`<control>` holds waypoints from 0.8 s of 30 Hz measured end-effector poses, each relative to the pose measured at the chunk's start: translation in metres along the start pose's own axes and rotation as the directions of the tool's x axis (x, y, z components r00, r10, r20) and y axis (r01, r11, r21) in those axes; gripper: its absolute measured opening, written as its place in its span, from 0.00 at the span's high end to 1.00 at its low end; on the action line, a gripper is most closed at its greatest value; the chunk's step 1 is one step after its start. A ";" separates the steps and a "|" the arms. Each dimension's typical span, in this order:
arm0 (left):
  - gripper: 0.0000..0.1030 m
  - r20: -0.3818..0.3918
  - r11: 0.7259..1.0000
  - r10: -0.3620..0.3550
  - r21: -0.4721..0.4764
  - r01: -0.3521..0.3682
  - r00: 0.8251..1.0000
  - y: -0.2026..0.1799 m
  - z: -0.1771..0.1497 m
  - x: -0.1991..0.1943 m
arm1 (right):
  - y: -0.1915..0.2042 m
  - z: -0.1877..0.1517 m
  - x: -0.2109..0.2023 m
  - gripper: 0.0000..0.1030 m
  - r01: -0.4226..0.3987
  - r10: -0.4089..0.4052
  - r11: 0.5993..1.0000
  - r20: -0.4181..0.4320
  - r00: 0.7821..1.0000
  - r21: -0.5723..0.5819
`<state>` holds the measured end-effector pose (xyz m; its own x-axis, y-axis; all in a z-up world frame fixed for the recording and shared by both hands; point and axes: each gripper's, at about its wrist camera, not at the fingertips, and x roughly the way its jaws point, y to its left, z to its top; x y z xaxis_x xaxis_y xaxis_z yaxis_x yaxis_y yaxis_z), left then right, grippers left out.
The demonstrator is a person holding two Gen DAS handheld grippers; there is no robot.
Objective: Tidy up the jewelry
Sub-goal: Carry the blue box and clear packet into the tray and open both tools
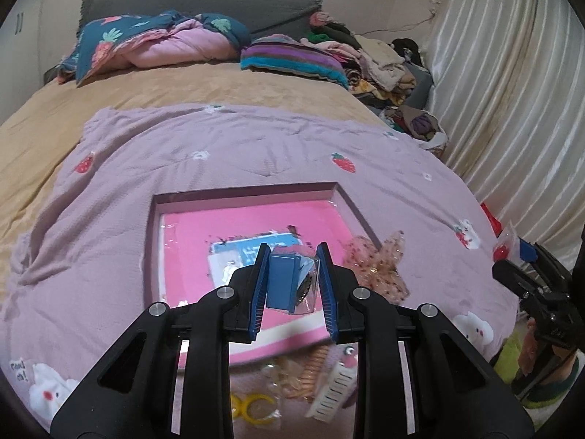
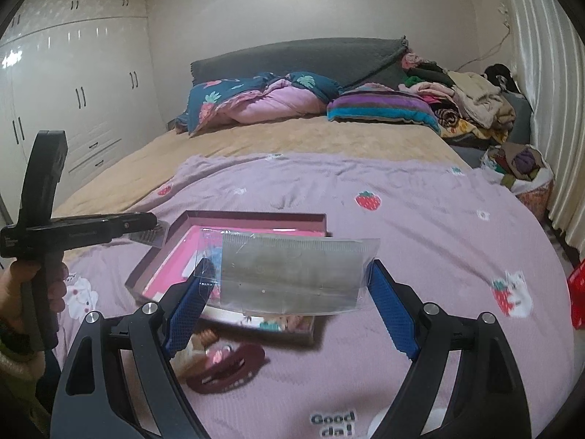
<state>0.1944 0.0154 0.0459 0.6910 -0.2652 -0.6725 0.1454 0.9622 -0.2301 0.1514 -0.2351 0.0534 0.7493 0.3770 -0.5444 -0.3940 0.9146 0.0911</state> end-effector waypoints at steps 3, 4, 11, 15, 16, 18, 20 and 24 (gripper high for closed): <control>0.82 0.000 1.000 0.019 -0.005 -0.019 1.000 0.009 0.000 0.003 | 0.005 0.011 0.012 0.19 -0.014 0.014 1.000 -0.002 1.000 -0.009; 0.82 -0.001 1.000 0.024 -0.007 -0.024 1.000 0.012 0.000 0.003 | 0.007 0.015 0.016 0.19 -0.019 0.019 1.000 -0.003 1.000 -0.013; 0.82 -0.040 0.998 0.048 -0.049 -0.050 0.998 0.033 -0.008 0.020 | 0.021 0.038 0.043 0.19 -0.041 0.041 0.998 -0.006 0.999 -0.057; 0.82 -0.069 0.996 0.054 -0.064 -0.058 0.996 0.043 -0.015 0.031 | 0.027 0.045 0.065 0.19 -0.052 0.050 0.996 -0.026 0.998 -0.067; 0.82 -0.076 0.996 0.054 -0.065 -0.059 0.996 0.044 -0.017 0.033 | 0.027 0.046 0.072 0.19 -0.056 0.054 0.996 -0.032 0.998 -0.064; 0.82 -0.090 0.996 0.057 -0.066 -0.063 0.994 0.047 -0.021 0.037 | 0.029 0.046 0.084 0.19 -0.061 0.058 0.996 -0.047 0.997 -0.059; 0.82 -0.102 0.996 0.058 -0.069 -0.065 0.993 0.049 -0.025 0.041 | 0.029 0.046 0.096 0.19 -0.064 0.061 0.996 -0.062 0.996 -0.054; 0.82 -0.126 0.995 0.059 -0.078 -0.069 0.990 0.054 -0.032 0.049 | 0.028 0.042 0.116 0.19 -0.070 0.066 0.997 -0.092 0.994 -0.043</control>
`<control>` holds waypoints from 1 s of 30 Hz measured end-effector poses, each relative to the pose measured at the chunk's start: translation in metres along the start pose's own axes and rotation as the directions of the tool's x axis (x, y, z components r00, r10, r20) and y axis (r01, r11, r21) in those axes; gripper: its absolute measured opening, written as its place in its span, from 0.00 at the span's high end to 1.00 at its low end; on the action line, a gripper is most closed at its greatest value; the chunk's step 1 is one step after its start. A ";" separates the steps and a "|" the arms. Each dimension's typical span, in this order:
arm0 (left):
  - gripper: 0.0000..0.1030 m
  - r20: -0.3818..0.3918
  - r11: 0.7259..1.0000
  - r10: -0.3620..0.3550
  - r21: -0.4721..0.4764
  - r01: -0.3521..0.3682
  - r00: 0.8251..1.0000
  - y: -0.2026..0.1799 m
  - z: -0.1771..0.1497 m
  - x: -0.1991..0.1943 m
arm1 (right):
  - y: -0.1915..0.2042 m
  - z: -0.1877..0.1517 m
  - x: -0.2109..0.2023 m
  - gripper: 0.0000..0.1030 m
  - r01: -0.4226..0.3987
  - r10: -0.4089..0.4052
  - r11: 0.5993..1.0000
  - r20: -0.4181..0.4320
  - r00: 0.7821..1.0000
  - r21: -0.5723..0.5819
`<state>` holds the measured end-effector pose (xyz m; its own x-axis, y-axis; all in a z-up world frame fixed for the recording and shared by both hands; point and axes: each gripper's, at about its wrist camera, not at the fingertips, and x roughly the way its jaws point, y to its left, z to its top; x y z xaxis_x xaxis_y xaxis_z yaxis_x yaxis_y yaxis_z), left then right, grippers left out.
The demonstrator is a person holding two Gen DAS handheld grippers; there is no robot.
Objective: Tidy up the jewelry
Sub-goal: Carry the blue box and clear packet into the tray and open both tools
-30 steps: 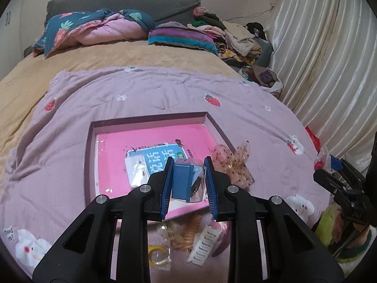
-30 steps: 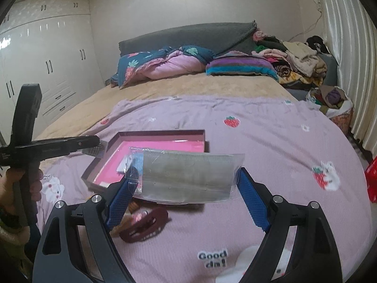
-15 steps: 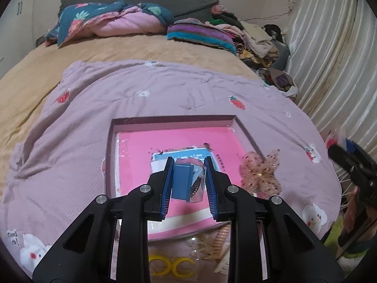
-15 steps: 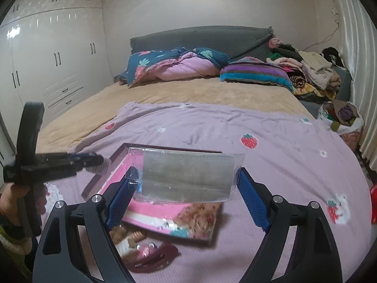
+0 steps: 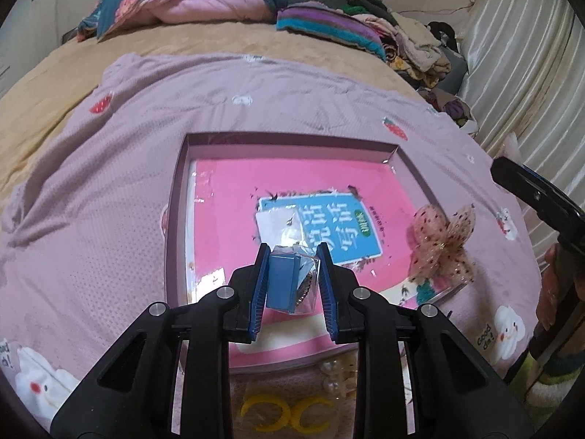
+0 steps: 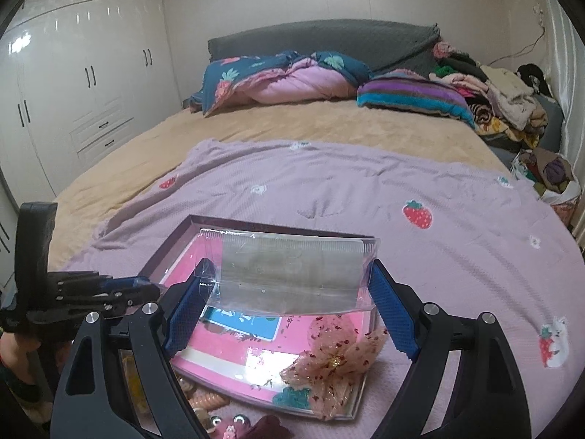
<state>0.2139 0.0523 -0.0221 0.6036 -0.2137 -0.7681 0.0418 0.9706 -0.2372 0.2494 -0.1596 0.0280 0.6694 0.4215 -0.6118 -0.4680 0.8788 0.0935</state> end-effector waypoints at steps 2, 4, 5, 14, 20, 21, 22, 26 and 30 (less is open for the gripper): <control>0.82 -0.012 1.000 0.000 -0.002 0.000 1.000 0.001 -0.003 0.005 | -0.001 -0.001 0.006 0.19 -0.001 0.001 1.000 -0.010 1.000 0.001; 0.82 -0.023 1.000 -0.001 -0.005 0.001 1.000 0.002 -0.006 0.009 | -0.002 -0.003 0.013 0.19 -0.003 0.003 1.000 -0.020 1.000 0.001; 0.82 -0.027 1.000 -0.001 -0.006 0.001 1.000 0.003 -0.007 0.011 | -0.003 -0.004 0.015 0.19 -0.004 0.004 1.000 -0.024 1.000 0.001; 0.77 -0.062 0.999 0.031 -0.010 -0.031 0.998 0.010 -0.019 0.021 | -0.005 -0.016 0.039 0.19 -0.037 0.037 0.999 -0.060 0.997 0.011; 0.58 -0.058 0.998 0.063 -0.027 -0.065 0.996 0.015 -0.024 0.011 | -0.002 -0.034 0.055 0.19 -0.042 0.043 0.999 -0.106 0.993 0.005; 0.57 -0.056 0.997 0.065 -0.033 -0.067 0.996 0.016 -0.024 0.009 | -0.001 -0.037 0.057 0.19 -0.044 0.043 0.999 -0.111 0.993 -0.002; 0.53 -0.049 0.997 0.067 -0.038 -0.068 0.997 0.017 -0.024 0.006 | 0.002 -0.041 0.059 0.19 -0.041 0.039 0.999 -0.120 0.992 -0.014; 0.41 -0.024 0.995 0.087 -0.056 -0.088 0.996 0.018 -0.024 -0.004 | 0.010 -0.052 0.062 0.18 -0.030 0.022 0.998 -0.133 0.991 -0.055; 0.29 -0.010 0.993 0.094 -0.075 -0.095 0.995 0.019 -0.024 -0.010 | 0.011 -0.060 0.065 0.17 -0.022 0.012 0.997 -0.145 0.989 -0.067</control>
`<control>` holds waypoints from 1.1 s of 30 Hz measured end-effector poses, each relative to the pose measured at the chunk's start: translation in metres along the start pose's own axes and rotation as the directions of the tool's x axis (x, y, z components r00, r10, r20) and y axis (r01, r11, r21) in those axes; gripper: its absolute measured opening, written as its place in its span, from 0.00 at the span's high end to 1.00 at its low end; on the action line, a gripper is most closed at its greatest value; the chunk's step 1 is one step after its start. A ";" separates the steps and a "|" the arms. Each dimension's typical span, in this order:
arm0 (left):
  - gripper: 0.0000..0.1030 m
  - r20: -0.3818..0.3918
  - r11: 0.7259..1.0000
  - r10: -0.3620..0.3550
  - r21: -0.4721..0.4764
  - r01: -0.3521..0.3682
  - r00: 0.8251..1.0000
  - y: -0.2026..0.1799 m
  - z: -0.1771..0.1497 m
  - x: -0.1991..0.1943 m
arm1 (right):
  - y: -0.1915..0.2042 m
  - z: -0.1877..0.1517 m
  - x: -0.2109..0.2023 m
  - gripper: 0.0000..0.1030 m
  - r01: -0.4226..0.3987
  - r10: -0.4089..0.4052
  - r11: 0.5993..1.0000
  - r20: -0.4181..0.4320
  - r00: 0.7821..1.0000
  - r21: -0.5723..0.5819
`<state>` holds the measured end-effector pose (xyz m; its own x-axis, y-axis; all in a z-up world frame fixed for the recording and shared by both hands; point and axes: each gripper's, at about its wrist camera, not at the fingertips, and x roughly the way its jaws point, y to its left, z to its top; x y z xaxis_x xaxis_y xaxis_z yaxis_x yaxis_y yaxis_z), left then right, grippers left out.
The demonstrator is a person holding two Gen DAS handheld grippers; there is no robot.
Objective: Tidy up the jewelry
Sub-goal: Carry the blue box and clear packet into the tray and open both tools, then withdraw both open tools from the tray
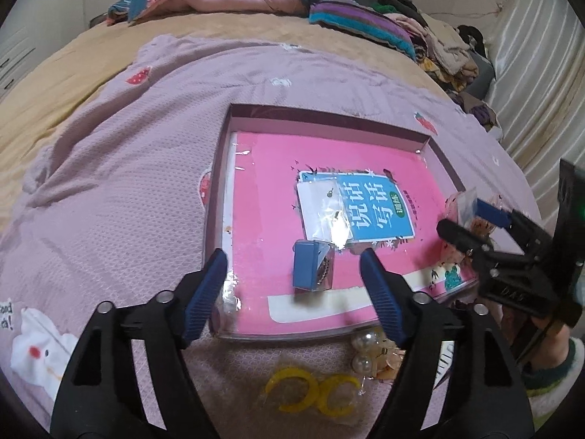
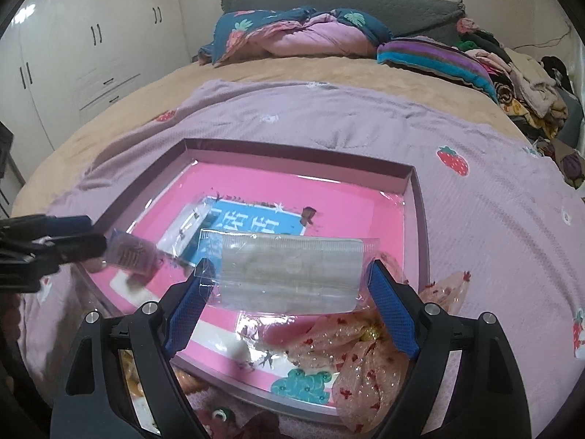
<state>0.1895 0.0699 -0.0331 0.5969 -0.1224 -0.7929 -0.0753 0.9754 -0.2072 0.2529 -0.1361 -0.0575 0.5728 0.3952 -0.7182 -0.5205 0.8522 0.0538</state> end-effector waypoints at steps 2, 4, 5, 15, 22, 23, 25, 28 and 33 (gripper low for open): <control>0.20 0.003 1.000 0.005 -0.010 -0.005 1.000 0.000 0.000 -0.002 | -0.001 -0.003 0.001 0.17 0.004 -0.004 1.000 -0.004 1.000 0.006; 0.19 0.007 1.000 0.006 -0.026 -0.005 1.000 0.002 -0.001 -0.003 | -0.001 -0.006 0.002 0.17 0.001 -0.001 1.000 -0.019 1.000 0.009; 0.16 0.008 0.999 0.006 -0.034 -0.006 1.000 0.002 -0.001 -0.004 | -0.001 -0.008 0.001 0.16 0.009 -0.008 1.000 -0.019 1.000 0.008; 0.09 0.013 0.999 0.001 -0.053 0.000 1.000 0.000 -0.005 -0.016 | -0.001 -0.008 -0.028 0.06 0.023 -0.023 0.999 0.024 0.999 0.030; 0.09 0.030 0.999 0.003 -0.047 -0.002 1.000 -0.003 -0.008 -0.032 | -0.002 -0.007 -0.059 0.05 0.025 -0.030 0.998 0.070 0.997 0.061; 0.09 0.034 0.999 0.004 -0.046 -0.003 0.999 -0.003 -0.008 -0.034 | -0.002 -0.007 -0.063 0.05 0.027 -0.032 0.998 0.077 0.997 0.064; 0.09 0.043 0.999 -0.004 -0.048 0.006 0.999 -0.003 -0.009 -0.041 | -0.001 -0.007 -0.072 0.05 0.026 -0.032 0.997 0.091 0.995 0.069; 0.09 0.058 0.998 -0.030 -0.056 0.033 0.998 -0.003 -0.009 -0.051 | 0.000 -0.008 -0.087 0.05 0.024 -0.033 0.997 0.114 0.993 0.080; 0.09 0.089 0.998 -0.036 -0.052 0.041 0.995 -0.004 -0.009 -0.068 | 0.001 -0.011 -0.107 0.05 0.028 -0.042 0.995 0.142 0.989 0.099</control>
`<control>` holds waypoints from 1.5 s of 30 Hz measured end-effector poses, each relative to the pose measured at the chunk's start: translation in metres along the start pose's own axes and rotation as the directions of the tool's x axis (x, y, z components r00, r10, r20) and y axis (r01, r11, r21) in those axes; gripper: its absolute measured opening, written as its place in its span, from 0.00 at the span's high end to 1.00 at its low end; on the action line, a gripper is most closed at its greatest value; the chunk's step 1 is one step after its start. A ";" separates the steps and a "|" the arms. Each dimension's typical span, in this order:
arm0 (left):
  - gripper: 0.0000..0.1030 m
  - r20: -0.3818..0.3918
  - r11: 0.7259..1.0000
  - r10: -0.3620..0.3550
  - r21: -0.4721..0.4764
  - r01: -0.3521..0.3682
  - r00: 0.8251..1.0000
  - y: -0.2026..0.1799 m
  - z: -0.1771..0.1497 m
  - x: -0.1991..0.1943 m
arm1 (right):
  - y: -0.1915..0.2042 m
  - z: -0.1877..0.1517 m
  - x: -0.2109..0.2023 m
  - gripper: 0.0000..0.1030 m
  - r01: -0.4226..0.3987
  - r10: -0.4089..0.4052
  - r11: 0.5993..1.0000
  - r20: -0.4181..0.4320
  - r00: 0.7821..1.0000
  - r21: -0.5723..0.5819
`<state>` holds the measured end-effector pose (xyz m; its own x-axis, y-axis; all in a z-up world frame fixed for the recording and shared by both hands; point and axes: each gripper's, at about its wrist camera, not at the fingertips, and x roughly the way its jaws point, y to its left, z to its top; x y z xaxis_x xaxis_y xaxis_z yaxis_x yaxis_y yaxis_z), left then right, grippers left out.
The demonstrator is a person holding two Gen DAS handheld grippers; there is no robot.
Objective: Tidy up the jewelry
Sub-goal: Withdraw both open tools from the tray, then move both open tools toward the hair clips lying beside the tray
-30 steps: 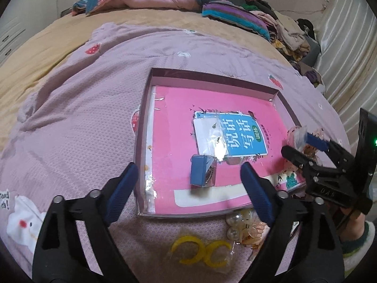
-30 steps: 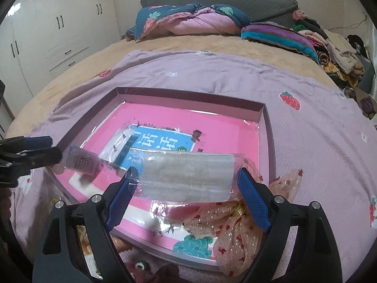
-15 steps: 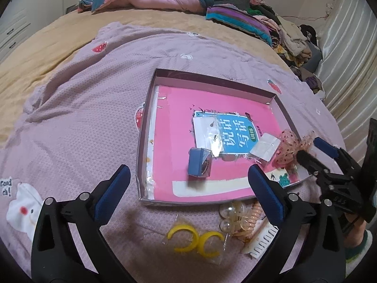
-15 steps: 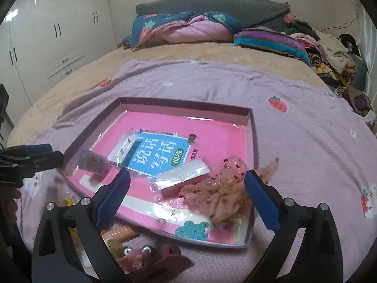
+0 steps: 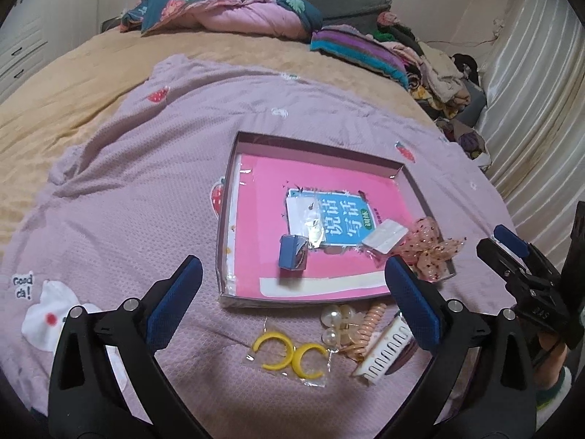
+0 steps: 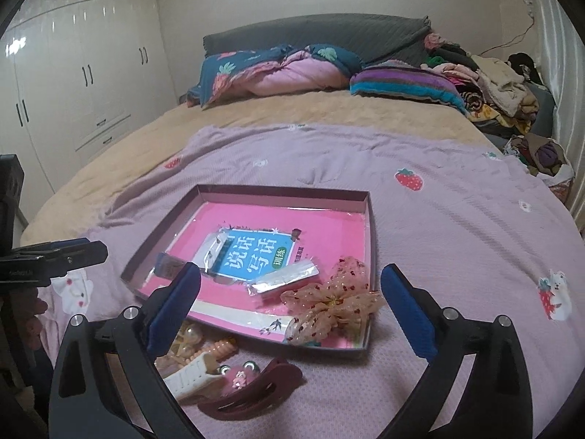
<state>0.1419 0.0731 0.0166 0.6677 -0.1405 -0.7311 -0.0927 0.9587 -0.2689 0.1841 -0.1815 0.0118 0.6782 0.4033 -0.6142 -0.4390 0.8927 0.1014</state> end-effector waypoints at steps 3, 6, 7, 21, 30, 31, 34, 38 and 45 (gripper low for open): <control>0.09 0.014 1.000 -0.012 -0.003 0.012 1.000 0.000 0.001 -0.008 | 0.000 -0.001 -0.015 0.04 0.004 -0.004 1.000 0.021 1.000 0.014; 0.09 0.027 1.000 -0.015 -0.001 0.015 1.000 -0.001 0.000 -0.016 | 0.000 -0.002 -0.026 0.04 0.004 -0.005 1.000 0.036 0.999 0.025; 0.09 0.033 1.000 -0.017 0.001 0.017 0.999 -0.002 0.000 -0.019 | 0.000 -0.002 -0.031 0.04 0.003 -0.005 1.000 0.044 0.999 0.029; 0.09 0.124 0.999 -0.042 0.033 0.038 0.991 -0.012 -0.002 -0.062 | 0.005 0.000 -0.089 0.04 0.018 -0.023 0.999 0.150 0.988 0.038; 0.09 0.169 0.997 -0.045 0.063 0.035 0.985 -0.018 -0.009 -0.083 | 0.012 -0.003 -0.118 0.04 0.030 -0.034 0.999 0.193 0.981 0.025; 0.09 0.171 0.997 -0.044 0.067 0.033 0.984 -0.019 -0.010 -0.084 | 0.013 -0.004 -0.121 0.04 0.031 -0.035 0.999 0.196 0.980 0.023; 0.09 0.173 0.997 -0.036 0.073 0.023 0.984 -0.017 -0.015 -0.086 | 0.016 -0.007 -0.126 0.04 0.032 -0.034 0.999 0.200 0.979 0.016; 0.09 0.171 0.997 -0.032 0.078 0.019 0.985 -0.015 -0.022 -0.089 | 0.020 -0.012 -0.129 0.04 0.028 -0.028 1.000 0.194 0.981 0.006; 0.09 0.152 0.996 -0.020 0.086 0.007 0.988 -0.009 -0.036 -0.088 | 0.028 -0.023 -0.130 0.04 0.021 -0.019 1.000 0.167 0.986 -0.007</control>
<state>0.0571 0.0679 0.0612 0.7739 -0.1205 -0.6218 -0.0240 0.9754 -0.2189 0.0705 -0.2138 0.0766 0.7754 0.4139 -0.4770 -0.4290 0.8995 0.0831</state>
